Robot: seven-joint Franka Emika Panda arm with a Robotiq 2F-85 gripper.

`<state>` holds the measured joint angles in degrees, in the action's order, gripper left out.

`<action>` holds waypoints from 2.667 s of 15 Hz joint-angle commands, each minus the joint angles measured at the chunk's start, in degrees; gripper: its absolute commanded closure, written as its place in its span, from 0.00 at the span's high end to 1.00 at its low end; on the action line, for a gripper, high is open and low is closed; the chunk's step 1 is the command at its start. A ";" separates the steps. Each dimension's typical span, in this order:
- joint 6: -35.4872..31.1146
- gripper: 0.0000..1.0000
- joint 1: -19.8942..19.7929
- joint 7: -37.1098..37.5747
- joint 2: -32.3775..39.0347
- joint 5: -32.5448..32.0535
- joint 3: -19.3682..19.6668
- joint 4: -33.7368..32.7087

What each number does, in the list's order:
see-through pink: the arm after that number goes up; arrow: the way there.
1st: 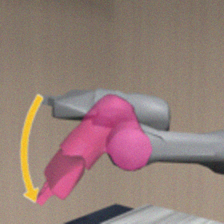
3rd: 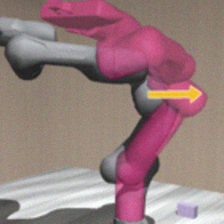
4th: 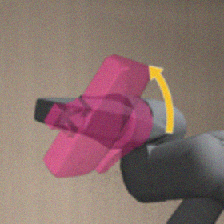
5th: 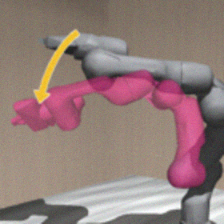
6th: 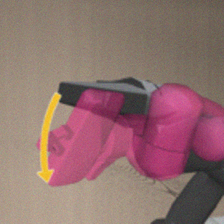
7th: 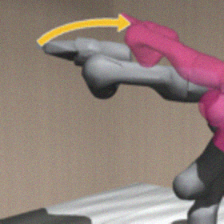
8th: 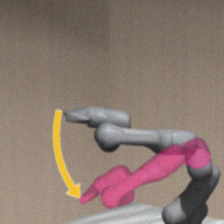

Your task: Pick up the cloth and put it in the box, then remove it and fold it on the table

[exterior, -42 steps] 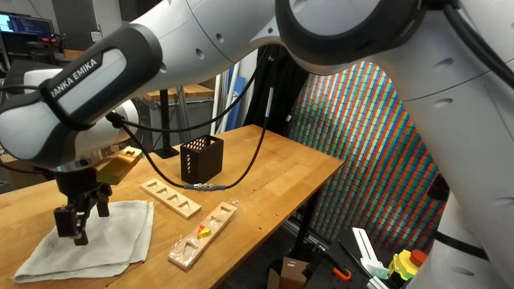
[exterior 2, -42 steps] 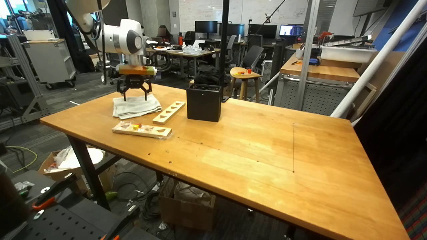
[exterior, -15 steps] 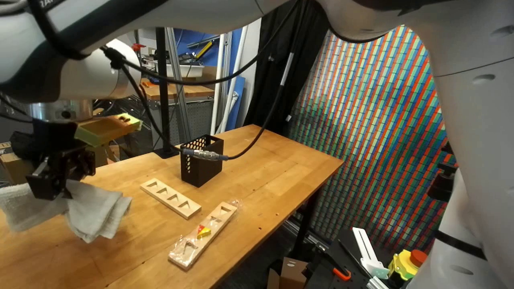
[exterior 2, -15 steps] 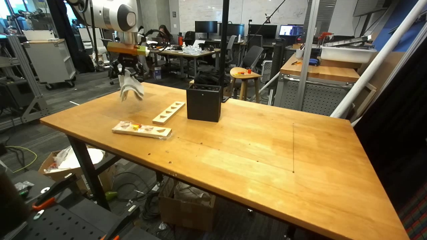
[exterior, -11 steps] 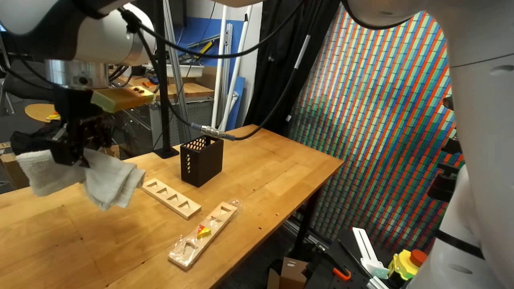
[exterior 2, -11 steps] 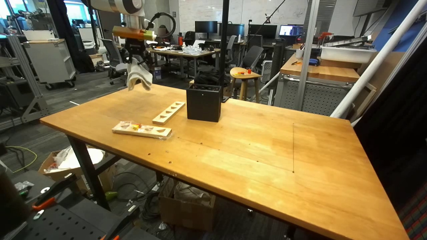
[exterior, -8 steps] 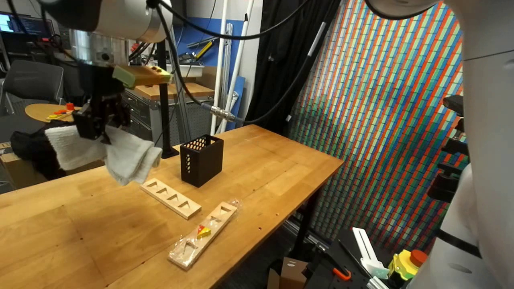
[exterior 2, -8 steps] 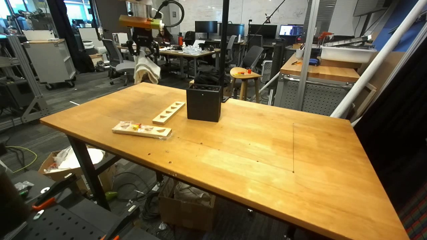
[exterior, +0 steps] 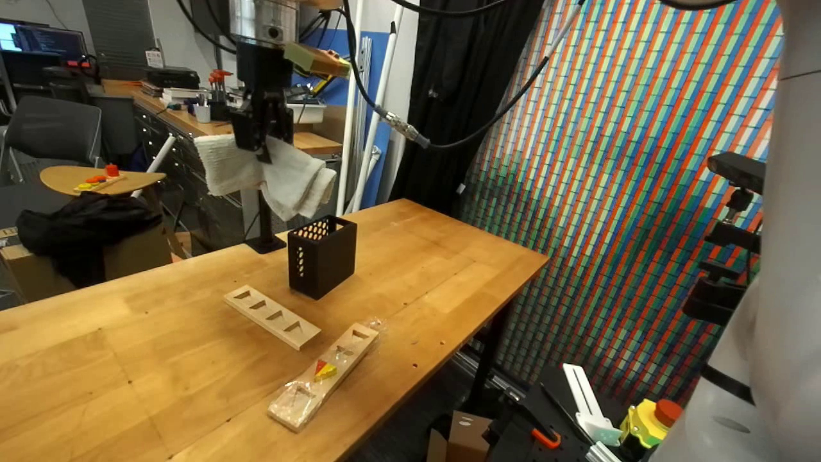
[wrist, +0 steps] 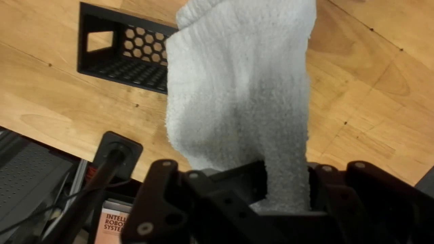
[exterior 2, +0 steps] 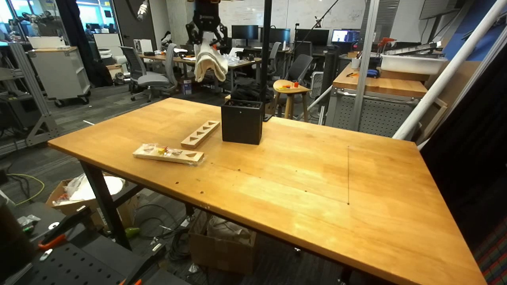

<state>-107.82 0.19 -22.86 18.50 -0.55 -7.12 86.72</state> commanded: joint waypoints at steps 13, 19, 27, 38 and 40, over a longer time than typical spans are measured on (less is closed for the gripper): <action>4.49 0.01 -8.16 -15.67 12.10 7.40 2.15 -10.20; 5.13 0.01 -8.90 -15.99 16.98 8.45 1.78 -10.52; 6.56 0.01 -10.65 -16.47 20.27 9.60 1.12 -12.03; 12.77 0.01 -11.48 -19.08 24.71 14.33 -0.07 -13.95; 13.03 0.24 -11.59 -18.71 23.57 14.69 0.09 -13.79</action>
<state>-97.19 -10.56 -40.76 42.06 12.61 -6.53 74.94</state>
